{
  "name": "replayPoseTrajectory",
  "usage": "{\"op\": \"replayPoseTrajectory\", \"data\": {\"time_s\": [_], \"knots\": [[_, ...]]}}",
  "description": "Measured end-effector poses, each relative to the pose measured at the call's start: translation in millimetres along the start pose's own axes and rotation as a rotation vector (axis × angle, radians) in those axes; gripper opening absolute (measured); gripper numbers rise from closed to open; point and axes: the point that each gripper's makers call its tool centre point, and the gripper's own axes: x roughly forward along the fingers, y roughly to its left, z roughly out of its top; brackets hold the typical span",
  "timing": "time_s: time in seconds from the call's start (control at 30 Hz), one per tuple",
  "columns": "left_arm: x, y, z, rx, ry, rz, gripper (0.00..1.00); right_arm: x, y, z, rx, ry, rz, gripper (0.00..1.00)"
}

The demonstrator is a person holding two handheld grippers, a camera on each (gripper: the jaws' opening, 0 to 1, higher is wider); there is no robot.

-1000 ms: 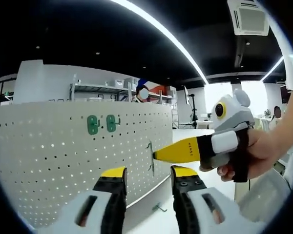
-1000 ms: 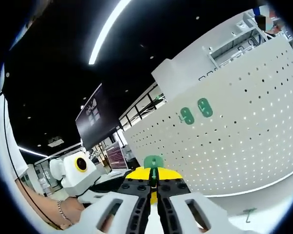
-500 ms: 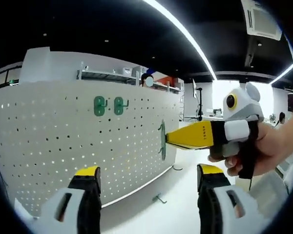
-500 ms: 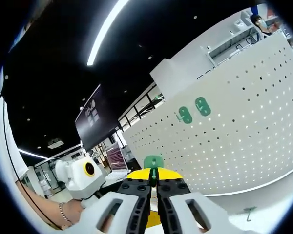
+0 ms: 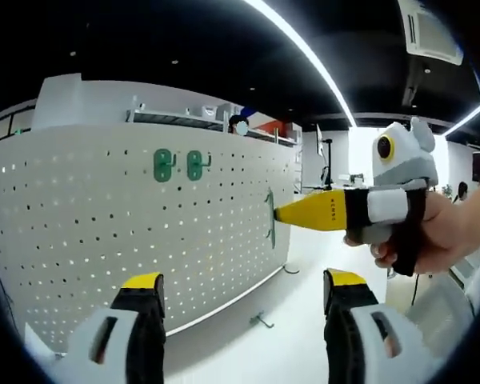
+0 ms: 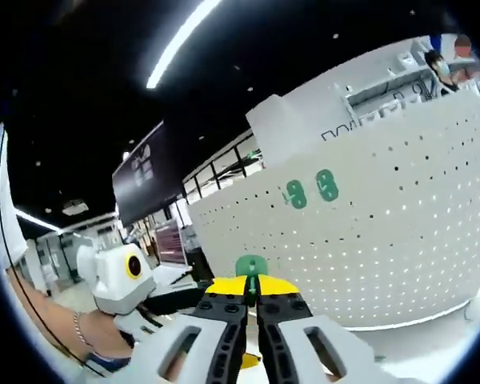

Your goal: Insert the hook assembly into the mounting plate slot until the hook locks in place.

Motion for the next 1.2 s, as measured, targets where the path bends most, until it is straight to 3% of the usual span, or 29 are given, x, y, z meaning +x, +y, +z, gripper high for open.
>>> {"op": "replayPoseTrajectory", "data": {"time_s": [0.17, 0.47, 1.2], "knots": [[1, -1.4, -2.8, 0.000, 0.010, -0.002, 0.84, -3, -7, -1.7, -0.139, 0.038, -0.074, 0.00], [2, -2.7, -8.4, 0.004, 0.025, -0.008, 0.83, -1, -12, -0.6, -0.070, 0.029, -0.059, 0.00], [-16, -4.2, -63.6, -0.058, 0.124, -0.034, 0.79, 5, -44, 18.0, -0.039, 0.007, -0.098, 0.00]]}}
